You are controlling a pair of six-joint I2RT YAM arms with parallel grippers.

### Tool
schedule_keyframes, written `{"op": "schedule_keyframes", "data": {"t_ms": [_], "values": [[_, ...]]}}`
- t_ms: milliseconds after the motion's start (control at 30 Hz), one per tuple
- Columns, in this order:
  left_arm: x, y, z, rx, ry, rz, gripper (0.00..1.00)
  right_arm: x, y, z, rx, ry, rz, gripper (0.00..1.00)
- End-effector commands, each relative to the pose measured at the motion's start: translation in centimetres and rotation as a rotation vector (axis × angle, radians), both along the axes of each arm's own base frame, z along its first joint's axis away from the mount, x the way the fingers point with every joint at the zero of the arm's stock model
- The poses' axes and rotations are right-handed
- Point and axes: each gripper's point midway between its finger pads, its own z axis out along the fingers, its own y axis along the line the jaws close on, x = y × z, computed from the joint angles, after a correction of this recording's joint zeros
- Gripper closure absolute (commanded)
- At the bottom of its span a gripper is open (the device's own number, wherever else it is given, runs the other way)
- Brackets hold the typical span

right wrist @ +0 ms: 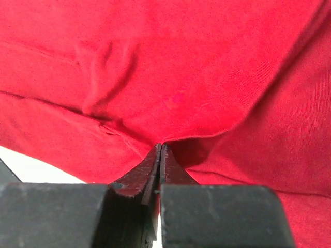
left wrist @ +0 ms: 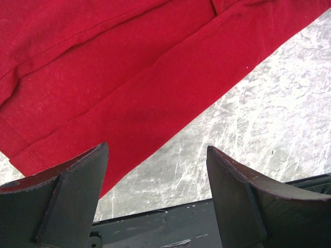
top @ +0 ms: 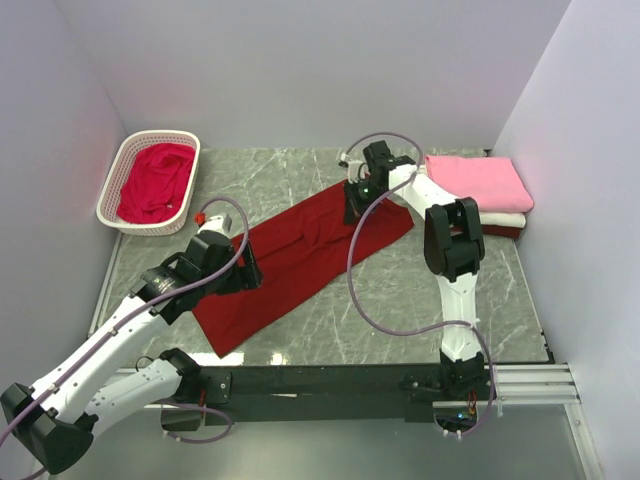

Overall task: Fold and stack the t-shirts
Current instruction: Fold the tshirt

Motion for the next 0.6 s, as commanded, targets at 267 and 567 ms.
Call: {"op": "schedule_keyframes", "data": {"t_ms": [267,567], "values": [[0.2,-0.5,0.8,-0.036,-0.033,-0.017,0.18,0.4,10.2,0.2,-0.101,-0.117,0.154,0.94],[0.1,-0.5,0.7,-0.032,-0.025,-0.018,0.18,-0.6,12.5,1.1,-0.233,-0.288,0.260,0.59]]}}
